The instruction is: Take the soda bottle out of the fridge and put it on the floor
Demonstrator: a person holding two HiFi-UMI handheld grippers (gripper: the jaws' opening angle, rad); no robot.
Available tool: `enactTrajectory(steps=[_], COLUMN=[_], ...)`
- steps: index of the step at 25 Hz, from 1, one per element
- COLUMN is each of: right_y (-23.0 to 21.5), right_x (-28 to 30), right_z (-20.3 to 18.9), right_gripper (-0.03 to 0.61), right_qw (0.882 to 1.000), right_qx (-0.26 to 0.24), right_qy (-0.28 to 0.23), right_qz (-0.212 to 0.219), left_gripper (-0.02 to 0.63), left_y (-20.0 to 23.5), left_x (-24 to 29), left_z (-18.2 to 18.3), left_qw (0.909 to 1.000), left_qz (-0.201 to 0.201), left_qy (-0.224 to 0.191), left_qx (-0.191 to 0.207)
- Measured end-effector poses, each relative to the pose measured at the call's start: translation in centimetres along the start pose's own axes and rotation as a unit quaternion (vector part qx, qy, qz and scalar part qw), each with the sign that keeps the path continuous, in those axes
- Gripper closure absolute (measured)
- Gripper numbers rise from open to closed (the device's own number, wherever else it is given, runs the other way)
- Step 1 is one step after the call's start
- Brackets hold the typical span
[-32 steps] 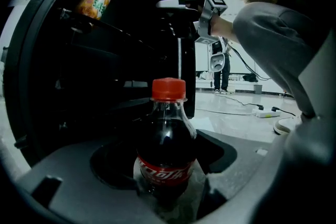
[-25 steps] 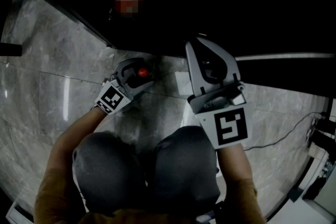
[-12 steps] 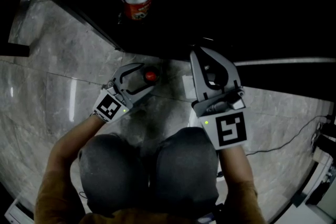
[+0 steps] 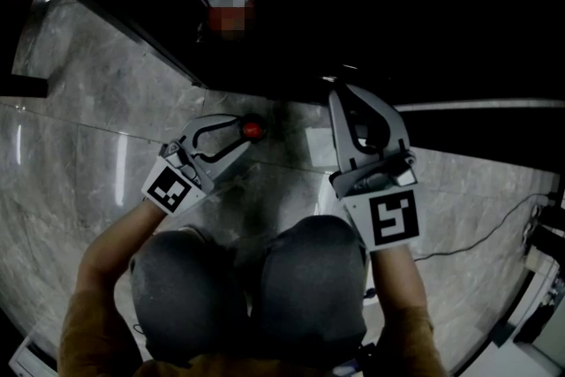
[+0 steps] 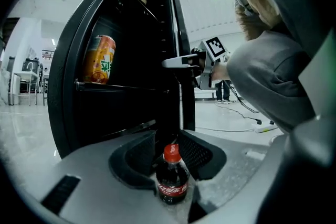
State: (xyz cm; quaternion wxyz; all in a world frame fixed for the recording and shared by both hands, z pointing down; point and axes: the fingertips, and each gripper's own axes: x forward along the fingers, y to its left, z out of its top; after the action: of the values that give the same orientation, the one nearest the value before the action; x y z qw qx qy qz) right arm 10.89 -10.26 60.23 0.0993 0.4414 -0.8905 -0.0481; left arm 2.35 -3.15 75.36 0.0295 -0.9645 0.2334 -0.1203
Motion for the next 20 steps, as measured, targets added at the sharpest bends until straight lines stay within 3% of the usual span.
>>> enactTrajectory(steps=[11,20], right_y=[-0.3,0.7], right_x=[0.4,1.3], right_z=[0.1,1.0], right_gripper=[0.577,0.577], right_qw=[1.000,1.000], right_qx=[-0.001,-0.001], right_qy=[-0.003,-0.003], right_qz=[-0.001,0.014], left_gripper=[0.604,0.611], left_y=[1.0,0.8], left_x=[-0.3,-0.8], left_z=[1.0,2.1], left_qw=[0.9999,0.9998], left_qz=[0.010,-0.003], left_qy=[-0.003,-0.002], left_qx=[-0.008,-0.017])
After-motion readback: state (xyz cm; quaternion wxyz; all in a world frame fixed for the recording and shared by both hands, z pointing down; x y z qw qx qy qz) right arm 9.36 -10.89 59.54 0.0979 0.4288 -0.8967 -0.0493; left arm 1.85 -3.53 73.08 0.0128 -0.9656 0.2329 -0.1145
